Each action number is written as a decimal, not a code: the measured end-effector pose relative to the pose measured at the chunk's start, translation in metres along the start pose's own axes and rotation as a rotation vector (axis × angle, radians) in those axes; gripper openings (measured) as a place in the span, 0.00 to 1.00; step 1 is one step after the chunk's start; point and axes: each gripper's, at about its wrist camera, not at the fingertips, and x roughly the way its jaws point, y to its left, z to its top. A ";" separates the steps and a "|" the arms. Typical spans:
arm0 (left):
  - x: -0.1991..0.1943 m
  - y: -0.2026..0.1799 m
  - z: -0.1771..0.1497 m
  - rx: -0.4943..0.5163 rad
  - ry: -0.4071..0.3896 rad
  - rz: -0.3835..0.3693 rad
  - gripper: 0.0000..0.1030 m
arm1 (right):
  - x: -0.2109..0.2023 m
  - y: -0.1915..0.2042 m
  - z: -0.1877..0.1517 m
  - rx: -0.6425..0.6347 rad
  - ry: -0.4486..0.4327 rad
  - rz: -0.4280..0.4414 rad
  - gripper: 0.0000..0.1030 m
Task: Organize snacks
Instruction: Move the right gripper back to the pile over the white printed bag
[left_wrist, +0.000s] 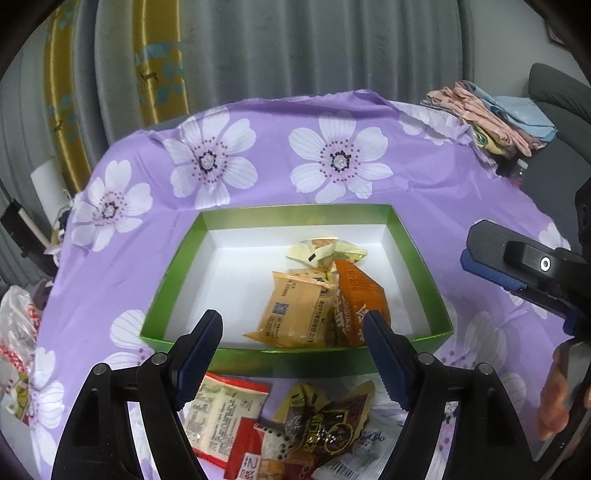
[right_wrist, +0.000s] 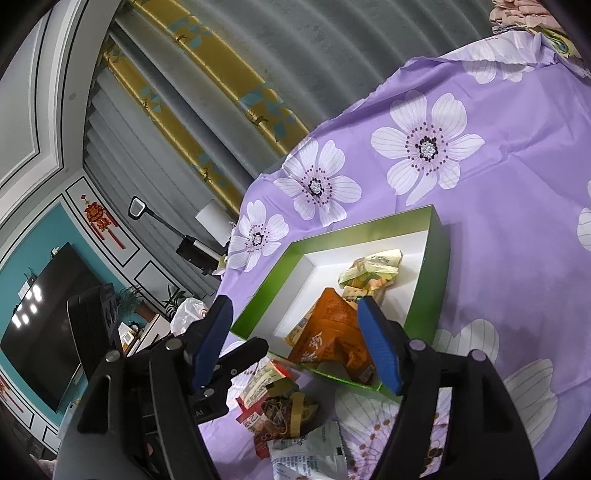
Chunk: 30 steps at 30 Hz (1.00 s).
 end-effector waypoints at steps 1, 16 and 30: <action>-0.002 0.000 -0.001 0.001 -0.004 0.007 0.76 | -0.001 0.001 0.000 -0.003 -0.001 0.000 0.70; -0.028 0.004 -0.012 0.002 -0.031 0.082 0.76 | -0.016 0.008 -0.010 -0.003 0.012 0.036 0.74; -0.050 0.002 -0.029 -0.016 -0.037 0.069 0.76 | -0.038 0.012 -0.034 -0.026 0.044 0.051 0.78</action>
